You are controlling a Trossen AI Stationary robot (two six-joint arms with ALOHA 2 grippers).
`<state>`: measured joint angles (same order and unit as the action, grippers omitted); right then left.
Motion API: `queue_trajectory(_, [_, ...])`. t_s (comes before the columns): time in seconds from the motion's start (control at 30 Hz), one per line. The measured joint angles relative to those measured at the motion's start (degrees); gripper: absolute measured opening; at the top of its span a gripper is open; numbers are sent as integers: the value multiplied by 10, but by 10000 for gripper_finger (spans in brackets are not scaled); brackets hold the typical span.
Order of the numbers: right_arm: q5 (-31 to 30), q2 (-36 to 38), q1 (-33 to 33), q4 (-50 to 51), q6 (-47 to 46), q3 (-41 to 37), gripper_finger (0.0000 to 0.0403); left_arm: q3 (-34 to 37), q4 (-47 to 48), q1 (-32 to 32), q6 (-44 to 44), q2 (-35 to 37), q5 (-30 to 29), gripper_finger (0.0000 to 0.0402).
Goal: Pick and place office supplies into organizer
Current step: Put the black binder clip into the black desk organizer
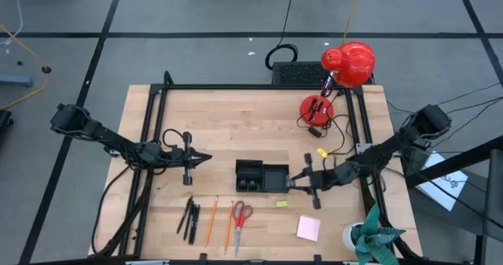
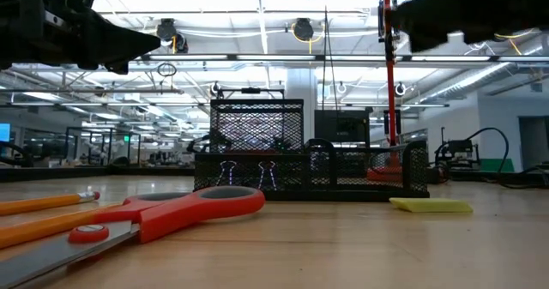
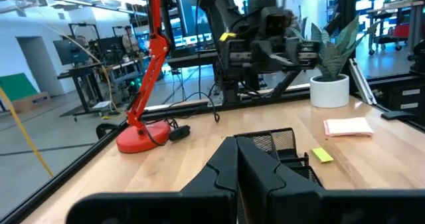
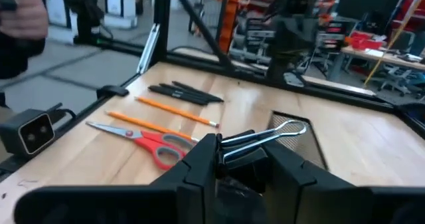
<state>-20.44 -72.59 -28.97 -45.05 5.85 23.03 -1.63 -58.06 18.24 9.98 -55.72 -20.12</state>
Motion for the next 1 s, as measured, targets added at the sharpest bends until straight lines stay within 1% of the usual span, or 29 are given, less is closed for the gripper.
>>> queue_trajectory(0.13, [12,-73,6,77,17,94,81,0,0,0,0,0,0,6])
queue_trajectory(0.33, [11,-178,31,146,25,207,80,0,0,0,-1,0,0,6])
queue_trajectory(0.5, [-5,-246,51,225,19,285,79,0,0,0,-2,0,0,6])
queue_trajectory(0.63, [-7,-288,57,279,13,345,79,0,0,0,-2,0,0,6])
queue_trajectory(0.83, [-35,-330,65,347,1,397,79,0,0,0,-3,0,0,6])
queue_trajectory(1.0, [-37,-346,76,355,-31,403,80,0,0,0,-3,0,0,6])
